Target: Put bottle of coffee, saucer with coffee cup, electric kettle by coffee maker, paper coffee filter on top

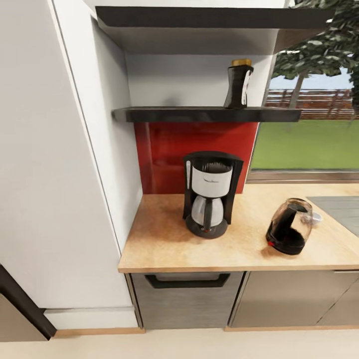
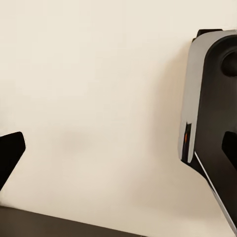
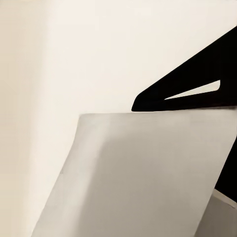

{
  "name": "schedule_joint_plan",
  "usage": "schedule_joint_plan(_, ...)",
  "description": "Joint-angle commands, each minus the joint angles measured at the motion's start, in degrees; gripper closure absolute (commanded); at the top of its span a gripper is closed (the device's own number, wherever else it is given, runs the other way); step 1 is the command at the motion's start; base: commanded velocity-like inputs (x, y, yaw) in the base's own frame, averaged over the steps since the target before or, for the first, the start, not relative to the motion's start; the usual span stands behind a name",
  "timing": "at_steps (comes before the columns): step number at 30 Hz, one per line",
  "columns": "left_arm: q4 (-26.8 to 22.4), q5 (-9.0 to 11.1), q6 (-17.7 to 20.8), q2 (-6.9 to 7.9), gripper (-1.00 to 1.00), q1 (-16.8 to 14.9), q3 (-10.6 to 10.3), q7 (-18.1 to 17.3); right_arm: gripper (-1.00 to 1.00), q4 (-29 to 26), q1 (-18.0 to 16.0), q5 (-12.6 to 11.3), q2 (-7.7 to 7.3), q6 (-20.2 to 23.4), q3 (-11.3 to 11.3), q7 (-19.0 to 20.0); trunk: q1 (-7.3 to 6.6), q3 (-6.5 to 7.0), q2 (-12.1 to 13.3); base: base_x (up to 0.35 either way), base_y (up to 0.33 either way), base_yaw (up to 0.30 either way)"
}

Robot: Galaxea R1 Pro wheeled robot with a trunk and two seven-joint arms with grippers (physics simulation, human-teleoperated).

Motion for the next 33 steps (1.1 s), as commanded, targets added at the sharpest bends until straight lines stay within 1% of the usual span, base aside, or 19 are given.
schedule_joint_plan(1,-0.1,-0.3,-0.1,0.01,-1.0,0.0,0.4,0.1,1.0,-0.1,0.0,-0.7,0.02,0.3,0.5,-0.2,0.05,-0.11,-0.1,0.155,0.148,-0.001)
schedule_joint_plan(6,0.0,-0.4,-0.1,0.08,-1.0,0.1,0.3,0.0,1.0,-0.1,0.0,-0.7,-0.02,0.2,0.4,-0.1,0.05,-0.11,-0.1,0.127,0.115,0.0)
schedule_joint_plan(14,0.1,-0.7,0.1,0.34,-1.0,0.1,0.3,0.0,1.0,-0.1,-0.1,-0.8,0.07,0.3,0.2,-0.1,0.05,-0.11,-0.1,0.02,0.018,-0.013)
schedule_joint_plan(19,0.2,-0.7,0.2,0.36,-1.0,0.1,0.3,0.0,1.0,-0.2,0.0,-0.9,0.1,0.4,0.2,-0.1,0.05,-0.11,-0.1,0.001,0.007,-0.188)
schedule_joint_plan(22,0.3,-0.7,0.3,0.36,-1.0,0.1,0.3,0.0,1.0,-0.2,0.0,-0.9,0.12,0.4,0.2,0.0,0.05,-0.11,-0.1,0.0,0.132,-0.249)
schedule_joint_plan(24,0.3,-0.7,1.1,0.36,-1.0,0.1,0.3,0.0,1.0,-0.2,0.0,-0.9,0.12,0.4,0.2,0.0,0.05,-0.11,-0.1,0.0,0.231,-0.258)
schedule_joint_plan(28,0.3,-0.7,5.4,0.41,-1.0,0.1,0.3,0.1,1.0,-0.2,0.0,-0.9,0.23,0.4,0.2,-0.1,0.05,-0.11,-0.1,0.0,0.281,-0.249)
schedule_joint_plan(33,0.4,-0.7,7.7,0.75,-1.0,0.2,0.3,0.5,1.0,-0.2,0.0,-0.9,0.29,0.4,0.2,-0.1,0.05,-0.11,-0.1,0.0,0.294,-0.085)
